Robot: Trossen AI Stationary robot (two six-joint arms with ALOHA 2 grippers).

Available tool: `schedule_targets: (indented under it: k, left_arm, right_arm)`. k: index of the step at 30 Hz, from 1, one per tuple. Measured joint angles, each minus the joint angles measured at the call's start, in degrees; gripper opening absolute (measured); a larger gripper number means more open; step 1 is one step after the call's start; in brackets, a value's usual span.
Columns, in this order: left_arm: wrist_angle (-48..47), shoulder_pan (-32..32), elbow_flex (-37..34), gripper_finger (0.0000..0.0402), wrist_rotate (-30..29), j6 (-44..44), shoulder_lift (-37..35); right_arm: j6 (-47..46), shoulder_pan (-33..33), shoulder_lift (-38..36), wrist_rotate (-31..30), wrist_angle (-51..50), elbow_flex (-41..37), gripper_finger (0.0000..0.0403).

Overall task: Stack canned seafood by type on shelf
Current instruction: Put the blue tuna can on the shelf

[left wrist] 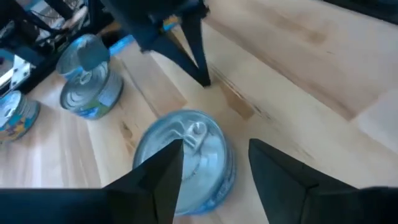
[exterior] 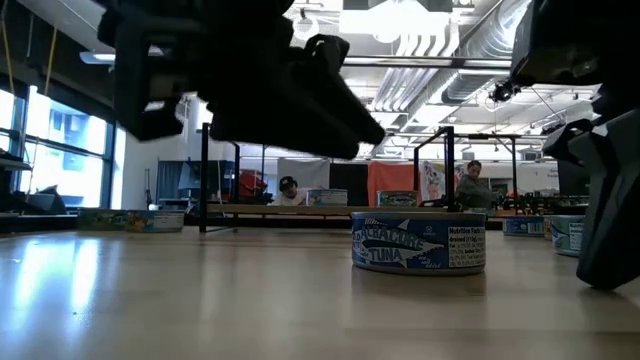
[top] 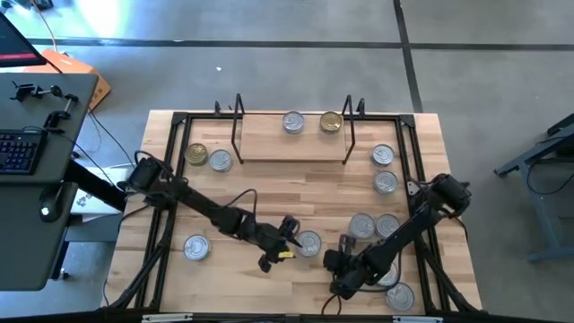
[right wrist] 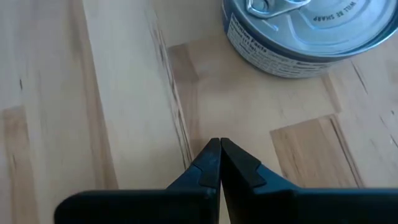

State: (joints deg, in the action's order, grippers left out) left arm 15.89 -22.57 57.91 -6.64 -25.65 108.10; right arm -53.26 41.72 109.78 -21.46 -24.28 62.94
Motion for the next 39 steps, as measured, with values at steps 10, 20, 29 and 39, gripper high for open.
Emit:
schedule_targets:
  k: [10,20,29,39]
  left_arm:
    - [-2.5,-3.6,0.1,0.0184,0.2,-3.5,-0.1]
    - [-5.8,-3.8,0.1,0.0184,-0.1,-6.4,-0.1]
    - [-5.3,-3.6,0.1,0.0184,2.8,-6.7,0.3]
    - [5.2,-1.5,0.3,0.0184,-1.6,-8.4,5.9]
  right_arm:
    - [-3.4,1.4,0.2,-2.3,-0.1,0.0,0.0000]
    - [-3.3,1.4,0.2,-2.9,0.4,-0.1,0.0000]
    - [-3.3,0.2,0.3,-5.7,2.1,-0.2,0.0000]
    - [-3.3,-0.1,0.3,-5.3,3.4,-0.2,0.0000]
